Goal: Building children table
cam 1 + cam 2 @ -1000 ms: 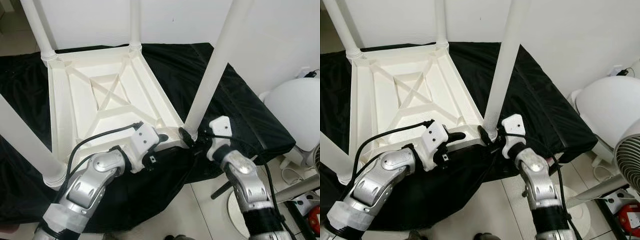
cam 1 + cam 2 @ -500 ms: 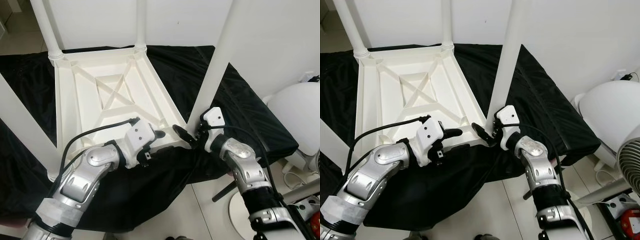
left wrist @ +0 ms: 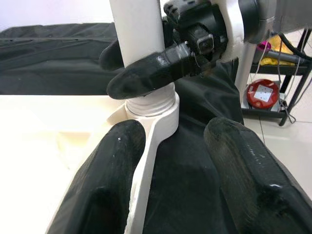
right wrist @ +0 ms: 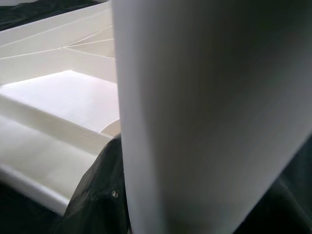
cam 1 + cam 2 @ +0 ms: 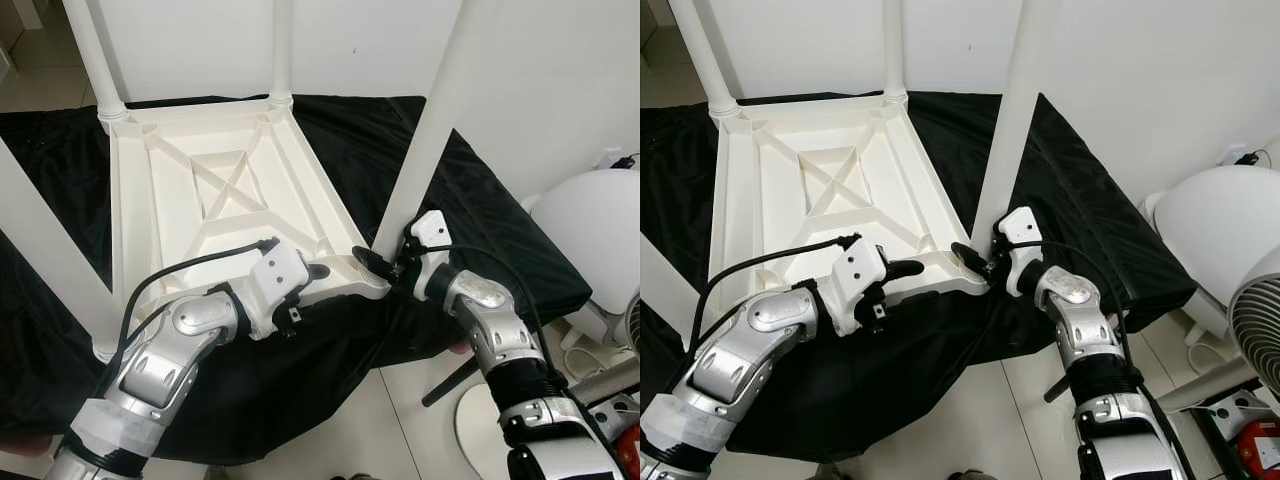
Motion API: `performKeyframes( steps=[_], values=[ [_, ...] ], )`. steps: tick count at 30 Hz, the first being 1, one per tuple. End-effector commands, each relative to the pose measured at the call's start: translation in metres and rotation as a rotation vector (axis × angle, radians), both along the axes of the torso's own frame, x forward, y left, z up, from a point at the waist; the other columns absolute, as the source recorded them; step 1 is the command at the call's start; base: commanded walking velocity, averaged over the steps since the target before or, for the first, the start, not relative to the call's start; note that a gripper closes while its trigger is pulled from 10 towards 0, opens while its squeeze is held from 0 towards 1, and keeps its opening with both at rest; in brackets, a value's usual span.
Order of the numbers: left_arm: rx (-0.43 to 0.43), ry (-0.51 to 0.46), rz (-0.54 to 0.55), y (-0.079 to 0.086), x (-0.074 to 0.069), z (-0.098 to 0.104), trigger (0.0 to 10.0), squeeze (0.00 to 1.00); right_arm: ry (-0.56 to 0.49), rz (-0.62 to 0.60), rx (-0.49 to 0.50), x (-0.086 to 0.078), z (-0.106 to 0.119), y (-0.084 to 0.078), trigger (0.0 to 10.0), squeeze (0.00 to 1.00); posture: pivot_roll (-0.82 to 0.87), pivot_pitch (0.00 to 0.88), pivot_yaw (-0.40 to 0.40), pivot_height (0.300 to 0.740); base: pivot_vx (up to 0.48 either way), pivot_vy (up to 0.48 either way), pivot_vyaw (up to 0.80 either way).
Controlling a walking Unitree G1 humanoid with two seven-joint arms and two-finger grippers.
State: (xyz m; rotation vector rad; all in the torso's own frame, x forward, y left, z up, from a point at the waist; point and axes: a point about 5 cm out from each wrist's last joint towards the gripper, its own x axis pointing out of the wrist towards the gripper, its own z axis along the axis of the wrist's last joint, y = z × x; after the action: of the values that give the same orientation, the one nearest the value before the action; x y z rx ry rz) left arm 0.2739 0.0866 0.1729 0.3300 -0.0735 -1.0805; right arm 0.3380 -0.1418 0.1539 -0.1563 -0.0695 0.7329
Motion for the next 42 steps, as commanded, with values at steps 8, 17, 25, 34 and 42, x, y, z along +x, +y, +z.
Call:
performKeyframes(
  steps=[8,17,25,34,42],
  values=[
    [-0.003,-0.011,0.022,0.003,0.008,0.001,10.0,0.00,0.020,-0.159,0.005,-0.009,-0.018,0.015,10.0,0.00,0.03,0.071,-0.060,0.740,0.000,0.000,0.00],
    [-0.003,-0.012,0.074,0.014,0.013,0.001,10.0,0.00,0.031,-0.449,0.145,-0.025,-0.020,0.042,10.0,0.00,0.03,0.085,-0.051,0.740,0.000,0.000,0.00],
    [0.005,-0.017,0.105,0.019,0.017,-0.001,10.0,0.00,0.049,-0.597,0.235,-0.029,-0.016,0.059,10.0,0.00,0.02,0.093,-0.063,0.740,0.000,0.000,0.00],
    [-0.004,-0.021,0.130,0.023,0.021,-0.001,10.0,0.00,0.020,-0.568,0.223,-0.037,-0.012,0.058,10.0,1.00,0.02,0.082,-0.076,0.740,0.000,0.000,0.00],
    [-0.076,-0.018,0.160,0.017,0.018,0.003,10.0,0.00,-0.026,-0.532,0.265,-0.042,0.002,0.049,10.0,1.00,0.02,0.067,-0.082,0.740,0.000,0.000,0.00]
  ],
)
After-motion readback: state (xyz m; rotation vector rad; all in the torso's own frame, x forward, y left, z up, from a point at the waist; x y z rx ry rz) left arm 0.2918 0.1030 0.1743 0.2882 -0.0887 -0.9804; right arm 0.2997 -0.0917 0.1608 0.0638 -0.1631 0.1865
